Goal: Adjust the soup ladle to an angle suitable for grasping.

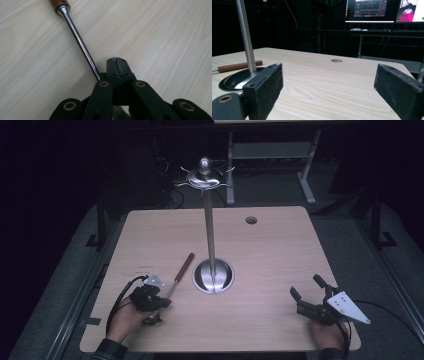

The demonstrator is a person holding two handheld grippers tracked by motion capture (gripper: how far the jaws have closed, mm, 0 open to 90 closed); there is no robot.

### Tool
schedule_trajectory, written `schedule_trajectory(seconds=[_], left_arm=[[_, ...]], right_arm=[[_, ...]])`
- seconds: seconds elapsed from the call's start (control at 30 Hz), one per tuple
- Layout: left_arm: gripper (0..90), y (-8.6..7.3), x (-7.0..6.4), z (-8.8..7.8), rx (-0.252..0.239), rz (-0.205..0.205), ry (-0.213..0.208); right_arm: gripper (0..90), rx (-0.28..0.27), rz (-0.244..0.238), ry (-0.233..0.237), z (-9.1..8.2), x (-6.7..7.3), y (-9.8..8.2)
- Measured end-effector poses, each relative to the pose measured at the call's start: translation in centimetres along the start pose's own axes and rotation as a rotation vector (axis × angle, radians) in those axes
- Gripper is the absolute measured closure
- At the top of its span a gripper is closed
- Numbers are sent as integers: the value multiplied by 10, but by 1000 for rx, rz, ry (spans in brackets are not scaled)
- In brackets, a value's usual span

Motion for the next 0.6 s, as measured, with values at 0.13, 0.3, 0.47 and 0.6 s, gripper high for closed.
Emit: schedule_trajectory(seconds=[0.13,0.3,0.47,0.6], left_arm=[[900,-5,5,-4,8,-8,15],[900,-10,12,-9,8,-17,28],[900,-14,17,-13,16,-29,37],[900,-20,24,-17,13,-53,58]], right_arm=[[80,0,0,0,0,0,0],[80,0,1,0,0,0,0],[79,0,0,0,0,0,0],[80,0,1,0,0,0,0]])
Point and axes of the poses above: each handheld gripper's, and its own axes: z roughly forward along the jaws, y roughly out of its top, x roughly to its left, the point moved 1 cm from there along z, roughly forward along the jaws, and after that the axes turned 4 degrees about z, right-handed, at the moved point
